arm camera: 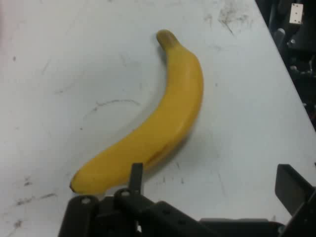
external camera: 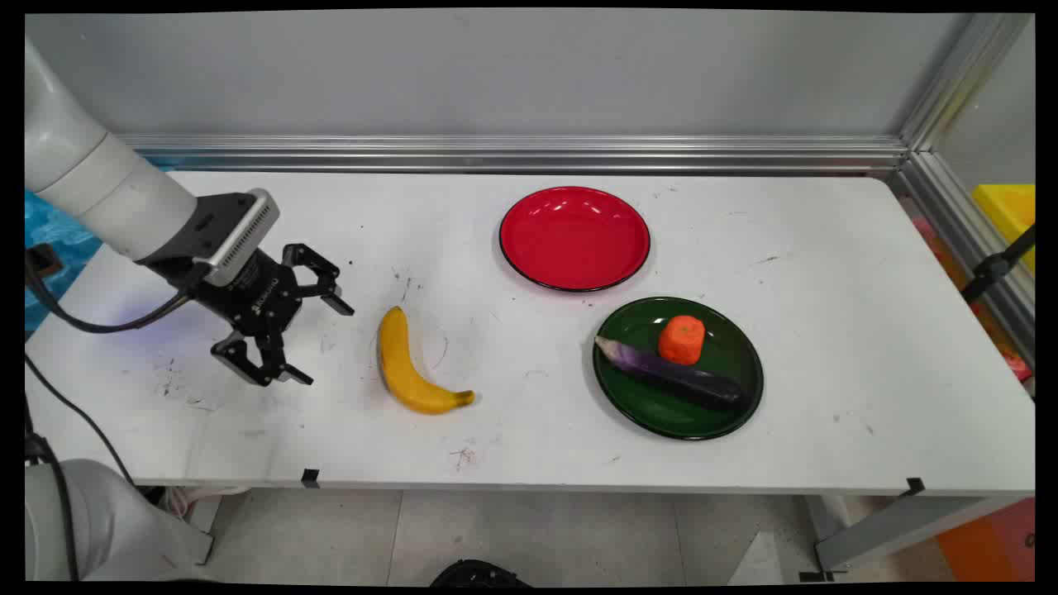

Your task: Pick up the eggplant from the green plate

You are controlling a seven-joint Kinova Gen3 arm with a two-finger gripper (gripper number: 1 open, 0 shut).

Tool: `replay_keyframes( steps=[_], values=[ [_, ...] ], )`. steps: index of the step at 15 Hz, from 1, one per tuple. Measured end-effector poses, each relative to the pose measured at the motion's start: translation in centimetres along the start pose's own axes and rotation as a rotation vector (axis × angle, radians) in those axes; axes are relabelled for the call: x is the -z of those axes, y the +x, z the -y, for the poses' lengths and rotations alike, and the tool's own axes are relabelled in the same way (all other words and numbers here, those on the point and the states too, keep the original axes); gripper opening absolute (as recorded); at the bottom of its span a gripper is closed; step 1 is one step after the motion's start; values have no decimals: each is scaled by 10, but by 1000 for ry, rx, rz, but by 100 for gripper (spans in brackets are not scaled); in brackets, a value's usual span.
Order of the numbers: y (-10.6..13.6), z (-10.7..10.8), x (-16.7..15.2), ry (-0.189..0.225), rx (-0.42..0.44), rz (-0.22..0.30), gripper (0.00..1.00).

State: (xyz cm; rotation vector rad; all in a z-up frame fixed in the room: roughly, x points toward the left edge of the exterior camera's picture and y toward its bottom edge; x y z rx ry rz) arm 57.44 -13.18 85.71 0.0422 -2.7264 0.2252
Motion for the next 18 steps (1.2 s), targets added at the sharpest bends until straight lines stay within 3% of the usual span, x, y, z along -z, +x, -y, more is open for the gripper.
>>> replay_keyframes(
  steps=[9,18],
  values=[
    [34,22,-12,10,53,-70,100],
    [118,74,-46,11,173,-224,100]
  ],
)
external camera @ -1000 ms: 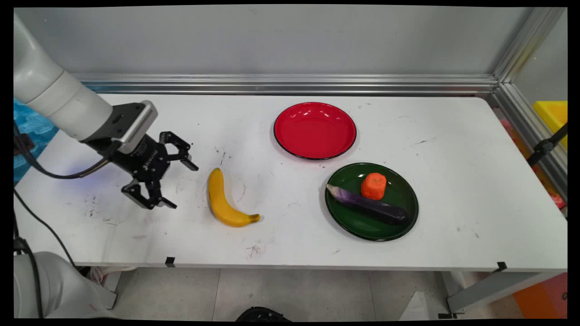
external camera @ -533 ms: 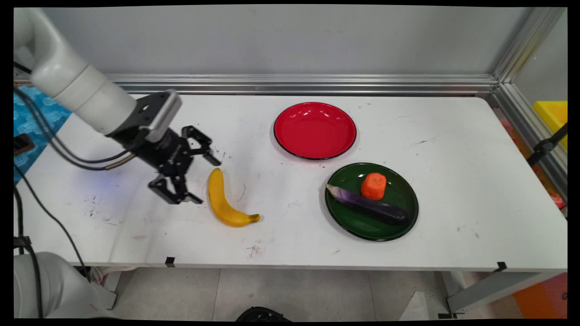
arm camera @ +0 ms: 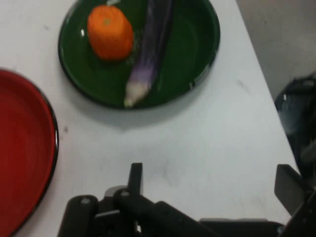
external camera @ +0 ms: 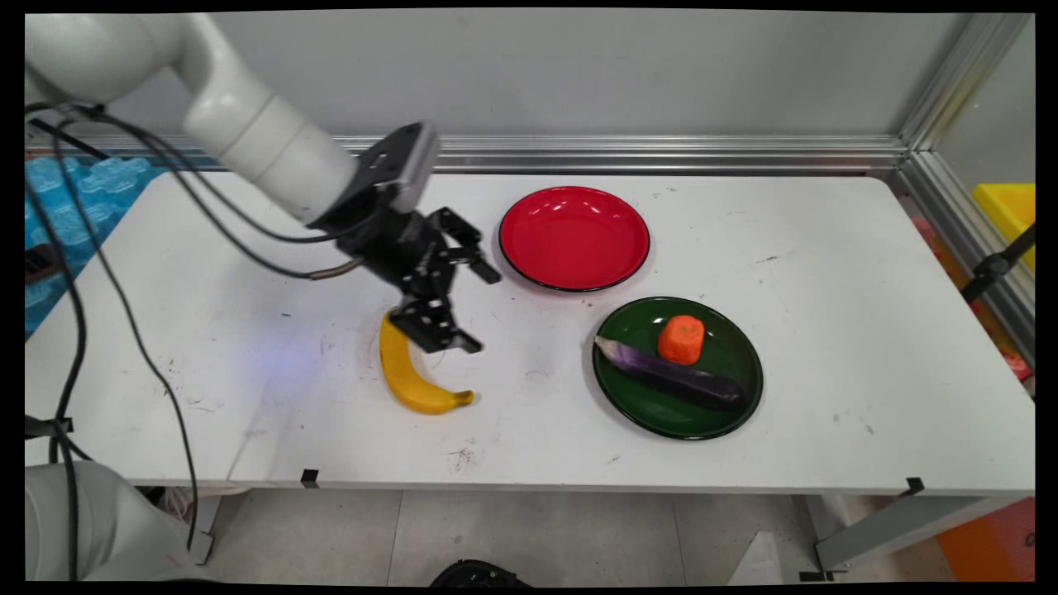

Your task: Pick up the eggplant from the green plate

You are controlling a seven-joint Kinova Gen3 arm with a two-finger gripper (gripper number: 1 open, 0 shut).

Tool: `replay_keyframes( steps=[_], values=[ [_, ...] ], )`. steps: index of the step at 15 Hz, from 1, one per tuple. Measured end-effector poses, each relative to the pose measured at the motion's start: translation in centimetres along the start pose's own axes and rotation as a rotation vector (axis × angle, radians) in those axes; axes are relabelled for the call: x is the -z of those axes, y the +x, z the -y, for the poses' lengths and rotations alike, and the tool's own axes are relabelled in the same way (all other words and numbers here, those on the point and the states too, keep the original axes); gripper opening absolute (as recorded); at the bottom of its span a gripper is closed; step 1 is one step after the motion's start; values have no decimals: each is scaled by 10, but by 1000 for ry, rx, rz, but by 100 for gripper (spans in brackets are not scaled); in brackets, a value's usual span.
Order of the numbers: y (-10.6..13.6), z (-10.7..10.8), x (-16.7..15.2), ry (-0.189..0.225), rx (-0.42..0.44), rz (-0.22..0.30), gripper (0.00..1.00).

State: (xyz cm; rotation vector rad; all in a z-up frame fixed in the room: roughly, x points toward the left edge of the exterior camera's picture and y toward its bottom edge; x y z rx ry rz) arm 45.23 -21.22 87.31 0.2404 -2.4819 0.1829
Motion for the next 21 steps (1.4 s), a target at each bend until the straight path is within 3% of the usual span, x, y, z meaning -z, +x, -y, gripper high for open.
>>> replay_keyframes(
  steps=[7,21],
  values=[
    [52,25,-68,-11,61,-64,100],
    [76,41,-177,-5,80,1,100]
  ],
)
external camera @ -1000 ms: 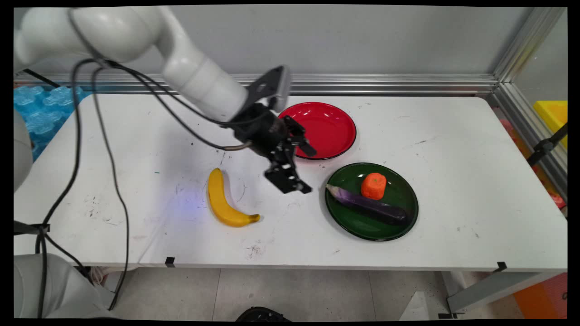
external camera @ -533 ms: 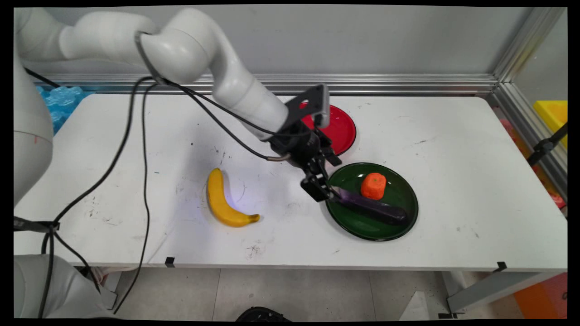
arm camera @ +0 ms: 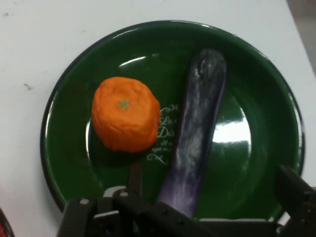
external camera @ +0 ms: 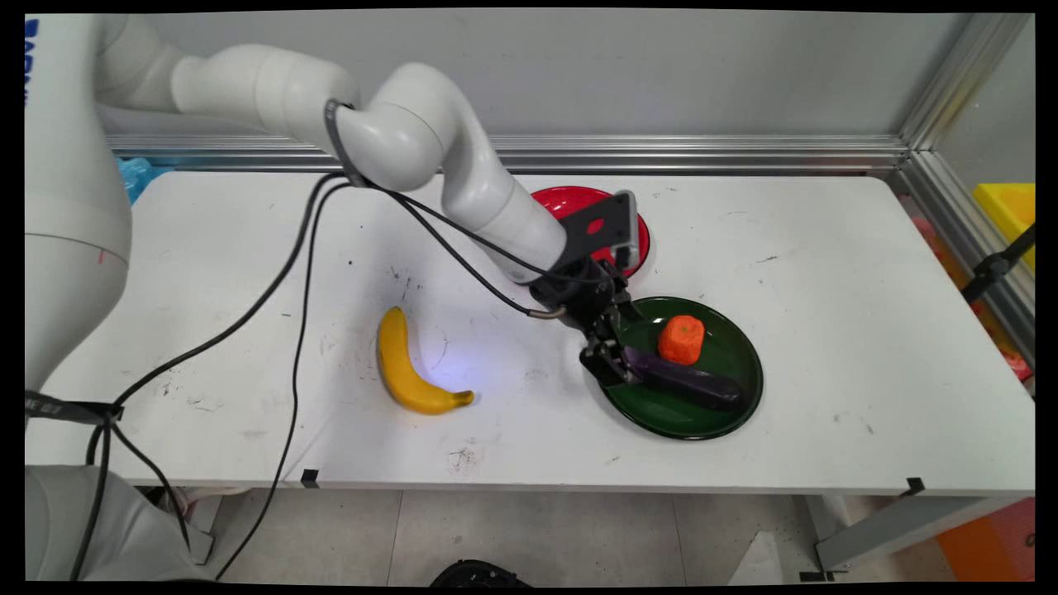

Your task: Pick up the eggplant from the green plate

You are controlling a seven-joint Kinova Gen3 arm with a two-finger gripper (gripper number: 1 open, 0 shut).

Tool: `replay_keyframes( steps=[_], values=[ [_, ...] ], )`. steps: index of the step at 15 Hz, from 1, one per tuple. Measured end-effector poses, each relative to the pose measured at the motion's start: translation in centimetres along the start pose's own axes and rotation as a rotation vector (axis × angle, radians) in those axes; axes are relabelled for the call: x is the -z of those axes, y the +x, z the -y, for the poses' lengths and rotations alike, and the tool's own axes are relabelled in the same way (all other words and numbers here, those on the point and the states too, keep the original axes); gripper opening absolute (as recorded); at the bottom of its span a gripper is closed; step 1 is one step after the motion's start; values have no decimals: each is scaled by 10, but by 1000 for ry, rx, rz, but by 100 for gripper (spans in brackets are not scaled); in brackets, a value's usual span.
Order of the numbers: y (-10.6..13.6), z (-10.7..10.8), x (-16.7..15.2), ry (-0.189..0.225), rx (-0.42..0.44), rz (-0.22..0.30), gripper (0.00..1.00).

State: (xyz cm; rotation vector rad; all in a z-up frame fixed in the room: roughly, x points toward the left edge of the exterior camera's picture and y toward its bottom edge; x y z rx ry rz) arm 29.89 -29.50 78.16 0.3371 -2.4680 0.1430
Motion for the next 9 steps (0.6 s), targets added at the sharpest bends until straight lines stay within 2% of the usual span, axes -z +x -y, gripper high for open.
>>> replay_keyframes(
  steps=[9],
  values=[
    [3,10,-37,18,-24,11,100]
  ],
)
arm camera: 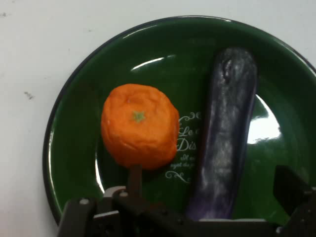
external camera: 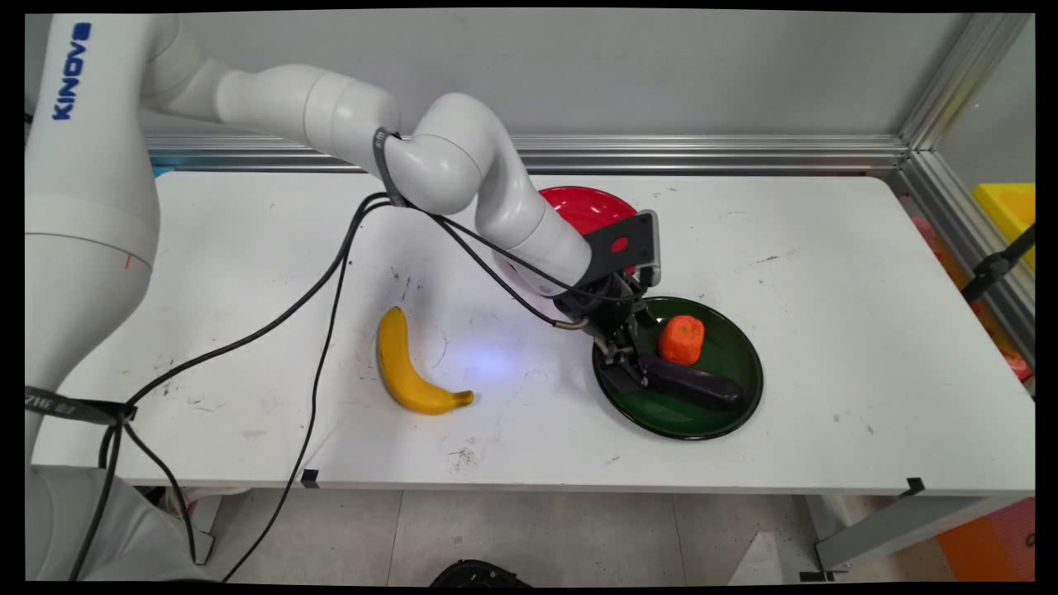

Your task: Pick up the eggplant from the green plate

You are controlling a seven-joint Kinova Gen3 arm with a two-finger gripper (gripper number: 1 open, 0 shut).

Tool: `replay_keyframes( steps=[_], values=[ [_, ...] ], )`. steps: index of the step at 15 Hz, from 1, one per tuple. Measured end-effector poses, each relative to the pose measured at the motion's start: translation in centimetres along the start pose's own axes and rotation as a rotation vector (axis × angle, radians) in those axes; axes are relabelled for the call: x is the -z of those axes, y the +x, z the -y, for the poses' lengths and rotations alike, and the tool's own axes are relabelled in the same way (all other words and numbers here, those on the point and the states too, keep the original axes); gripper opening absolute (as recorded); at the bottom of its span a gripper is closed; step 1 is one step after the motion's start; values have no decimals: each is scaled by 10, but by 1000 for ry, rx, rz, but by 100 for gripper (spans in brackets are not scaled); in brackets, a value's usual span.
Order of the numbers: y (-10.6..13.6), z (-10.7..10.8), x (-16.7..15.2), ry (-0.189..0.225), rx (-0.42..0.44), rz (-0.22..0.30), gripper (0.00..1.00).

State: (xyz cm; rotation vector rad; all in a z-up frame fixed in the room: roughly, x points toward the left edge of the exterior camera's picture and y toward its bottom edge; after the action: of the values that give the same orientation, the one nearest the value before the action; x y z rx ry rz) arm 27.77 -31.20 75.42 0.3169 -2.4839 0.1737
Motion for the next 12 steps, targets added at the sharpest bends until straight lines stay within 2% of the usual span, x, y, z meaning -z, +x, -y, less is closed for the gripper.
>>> replay_keyframes(
  steps=[12],
  values=[
    [-2,2,-24,-18,0,12,100]
  ],
)
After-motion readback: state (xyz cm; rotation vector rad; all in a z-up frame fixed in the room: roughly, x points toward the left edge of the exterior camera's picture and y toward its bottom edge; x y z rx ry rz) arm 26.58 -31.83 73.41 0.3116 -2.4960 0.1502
